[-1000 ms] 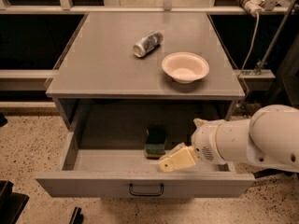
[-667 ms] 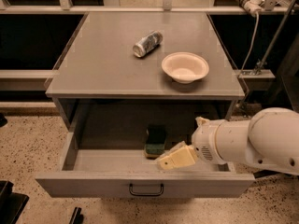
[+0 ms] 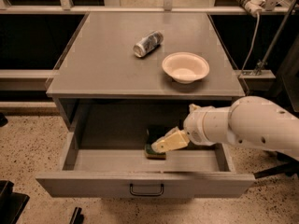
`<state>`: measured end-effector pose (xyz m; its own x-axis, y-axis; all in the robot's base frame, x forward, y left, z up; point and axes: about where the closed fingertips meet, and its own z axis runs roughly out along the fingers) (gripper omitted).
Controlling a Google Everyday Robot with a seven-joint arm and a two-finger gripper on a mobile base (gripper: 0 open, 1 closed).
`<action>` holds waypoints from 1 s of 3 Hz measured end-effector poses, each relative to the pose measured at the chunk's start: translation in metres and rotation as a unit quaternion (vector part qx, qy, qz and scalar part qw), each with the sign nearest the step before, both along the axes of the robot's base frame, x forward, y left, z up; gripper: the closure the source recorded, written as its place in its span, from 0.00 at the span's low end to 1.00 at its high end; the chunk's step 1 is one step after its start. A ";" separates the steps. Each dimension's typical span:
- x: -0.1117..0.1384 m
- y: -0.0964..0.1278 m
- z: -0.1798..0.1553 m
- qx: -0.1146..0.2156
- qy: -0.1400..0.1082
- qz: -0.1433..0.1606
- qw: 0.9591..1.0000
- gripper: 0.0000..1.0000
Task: Pick sponge from top drawer and place on counter
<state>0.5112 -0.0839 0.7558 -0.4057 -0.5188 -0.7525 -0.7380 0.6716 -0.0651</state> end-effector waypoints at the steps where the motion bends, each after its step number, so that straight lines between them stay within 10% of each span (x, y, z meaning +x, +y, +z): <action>1: 0.023 -0.002 -0.027 -0.001 0.020 -0.004 1.000 0.00; 3: 0.023 0.002 -0.038 0.005 0.021 -0.026 0.999 0.00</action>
Offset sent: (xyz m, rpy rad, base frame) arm 0.0204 -0.0020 -0.0237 -0.0019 0.0349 -0.0064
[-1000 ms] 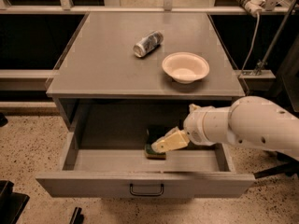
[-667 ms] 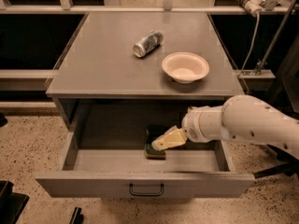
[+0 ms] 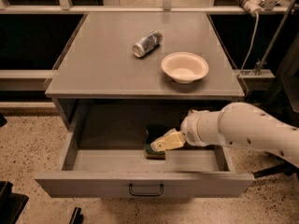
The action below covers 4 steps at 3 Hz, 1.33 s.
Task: Pick sponge from top drawer and place on counter
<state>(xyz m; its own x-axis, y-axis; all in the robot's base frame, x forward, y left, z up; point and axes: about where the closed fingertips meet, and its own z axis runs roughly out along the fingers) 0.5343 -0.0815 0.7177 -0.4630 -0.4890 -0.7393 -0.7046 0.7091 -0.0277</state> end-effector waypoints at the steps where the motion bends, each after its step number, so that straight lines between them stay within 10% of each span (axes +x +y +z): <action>1: 0.001 0.044 -0.050 0.024 -0.004 -0.009 1.000 0.00; 4: 0.001 0.068 -0.078 0.045 0.019 0.014 0.999 0.00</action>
Offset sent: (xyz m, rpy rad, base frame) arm 0.0038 0.0719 -0.0846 0.0652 -0.0012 0.0023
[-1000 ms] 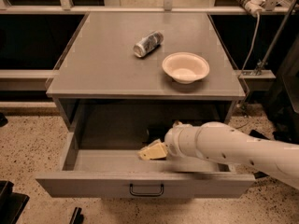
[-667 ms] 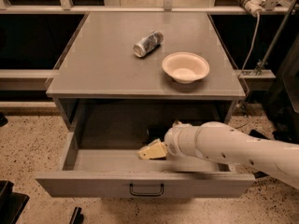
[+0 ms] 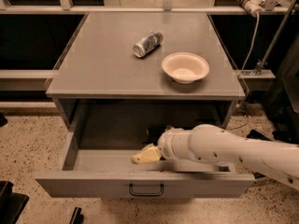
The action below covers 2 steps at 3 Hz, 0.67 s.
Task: Pick sponge from top drawer and place on counter
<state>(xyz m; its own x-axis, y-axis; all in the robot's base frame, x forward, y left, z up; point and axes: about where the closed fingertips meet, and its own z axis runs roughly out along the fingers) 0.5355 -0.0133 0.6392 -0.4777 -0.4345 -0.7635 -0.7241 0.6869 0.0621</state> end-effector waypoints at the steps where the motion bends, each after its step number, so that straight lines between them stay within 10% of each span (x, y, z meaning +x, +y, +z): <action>1: -0.002 0.009 -0.017 -0.001 0.004 -0.004 1.000 0.00; 2: -0.002 0.011 -0.031 -0.014 0.000 -0.016 1.000 0.00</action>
Offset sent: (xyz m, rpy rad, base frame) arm -0.0010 0.0105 -0.0492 -0.0636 -0.0112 -0.0699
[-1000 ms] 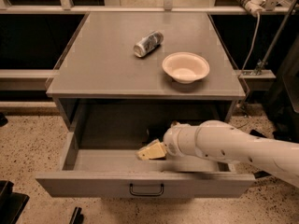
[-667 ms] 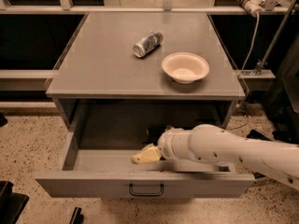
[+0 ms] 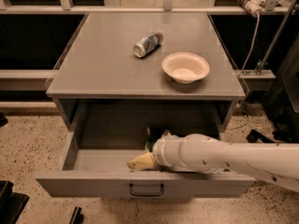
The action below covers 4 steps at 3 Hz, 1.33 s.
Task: Pick sponge from top drawer and place on counter
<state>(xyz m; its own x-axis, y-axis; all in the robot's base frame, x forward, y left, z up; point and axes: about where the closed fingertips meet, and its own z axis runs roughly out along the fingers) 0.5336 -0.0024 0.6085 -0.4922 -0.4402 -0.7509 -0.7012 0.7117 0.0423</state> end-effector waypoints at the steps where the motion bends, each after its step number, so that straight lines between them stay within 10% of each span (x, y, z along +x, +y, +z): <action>1: 0.007 -0.008 -0.010 -0.033 -0.016 -0.018 0.999 0.00; 4: 0.013 0.001 -0.014 -0.044 -0.020 -0.010 0.999 0.62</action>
Offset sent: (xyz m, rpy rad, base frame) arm 0.0056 -0.0075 -0.0082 -0.0566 -0.0283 -0.0337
